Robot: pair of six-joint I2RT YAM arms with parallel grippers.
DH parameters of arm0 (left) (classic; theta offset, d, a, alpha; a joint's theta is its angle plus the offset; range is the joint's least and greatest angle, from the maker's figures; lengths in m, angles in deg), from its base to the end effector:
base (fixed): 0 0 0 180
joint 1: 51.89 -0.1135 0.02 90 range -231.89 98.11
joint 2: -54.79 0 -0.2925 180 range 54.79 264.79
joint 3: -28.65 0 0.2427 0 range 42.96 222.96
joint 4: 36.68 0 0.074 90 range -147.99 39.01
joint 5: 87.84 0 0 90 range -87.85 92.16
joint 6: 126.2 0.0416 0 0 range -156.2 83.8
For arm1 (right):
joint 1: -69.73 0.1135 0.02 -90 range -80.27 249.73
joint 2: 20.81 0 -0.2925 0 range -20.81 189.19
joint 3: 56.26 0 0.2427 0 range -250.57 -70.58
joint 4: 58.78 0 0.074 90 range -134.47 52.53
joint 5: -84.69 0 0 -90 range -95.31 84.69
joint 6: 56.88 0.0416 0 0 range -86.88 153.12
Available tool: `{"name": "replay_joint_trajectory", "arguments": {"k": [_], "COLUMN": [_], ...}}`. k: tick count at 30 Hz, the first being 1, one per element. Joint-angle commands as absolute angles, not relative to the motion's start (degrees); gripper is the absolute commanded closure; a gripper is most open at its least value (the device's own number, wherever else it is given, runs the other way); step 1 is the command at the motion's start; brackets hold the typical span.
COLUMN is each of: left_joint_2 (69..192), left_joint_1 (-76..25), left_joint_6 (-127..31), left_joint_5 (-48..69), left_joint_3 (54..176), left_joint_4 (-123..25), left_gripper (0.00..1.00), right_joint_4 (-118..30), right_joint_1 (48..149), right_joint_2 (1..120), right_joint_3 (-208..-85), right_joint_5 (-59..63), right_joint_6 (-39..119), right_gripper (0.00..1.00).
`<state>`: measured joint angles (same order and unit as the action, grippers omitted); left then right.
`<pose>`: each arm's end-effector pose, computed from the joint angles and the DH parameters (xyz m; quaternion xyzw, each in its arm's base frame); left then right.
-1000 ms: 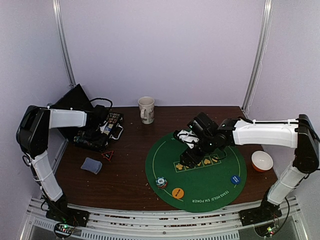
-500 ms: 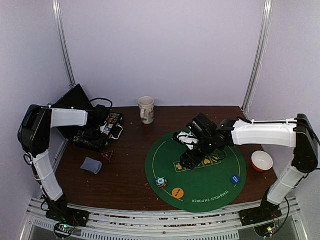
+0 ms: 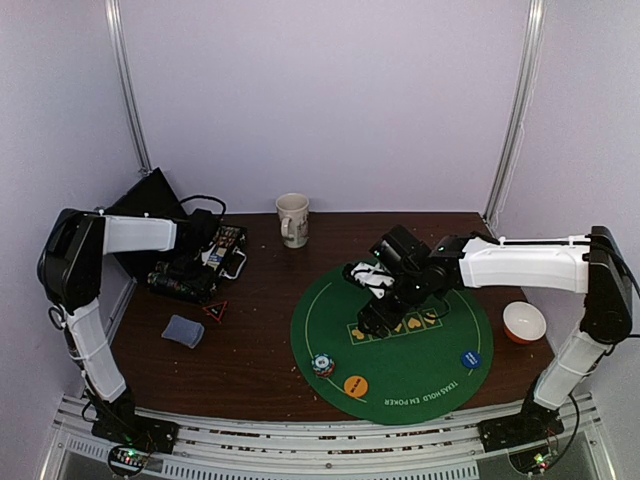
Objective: Distribute texas hold em gaming equipment
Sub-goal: Pick up the pile of poker chips from the chip case.
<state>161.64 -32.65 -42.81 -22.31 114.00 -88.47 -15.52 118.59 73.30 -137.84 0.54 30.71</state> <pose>0.3482 -0.1033 0.1974 0.0757 0.9644 0.1726 0.1853 0.2223 0.2609 0.2572 -0.4265 0.8541 0.1607 0.2507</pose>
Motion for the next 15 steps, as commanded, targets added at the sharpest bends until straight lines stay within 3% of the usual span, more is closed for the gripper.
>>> {"name": "replay_joint_trajectory", "arguments": {"k": [1,6,15], "left_joint_2": [162.66,162.29,164.63], "left_joint_1": [-32.59,-32.56,-34.43], "left_joint_6": [-41.83,-41.06,-42.29], "left_joint_5": [-20.92,-17.34,-15.15], "left_joint_3": [115.29,114.81,114.63], "left_joint_4": [-87.37,-86.37,-87.29], "left_gripper": [0.41,0.48,0.50], "right_joint_4": [-13.80,-13.62,-13.03], "right_joint_1": [118.43,118.39,118.39], "right_joint_2": [73.78,73.90,73.52], "right_joint_3": [-139.04,-138.96,-138.96], "right_joint_5": [1.02,1.02,0.84], "right_joint_6": [30.26,30.39,30.38], "right_gripper": [0.18,0.18,0.17]}}
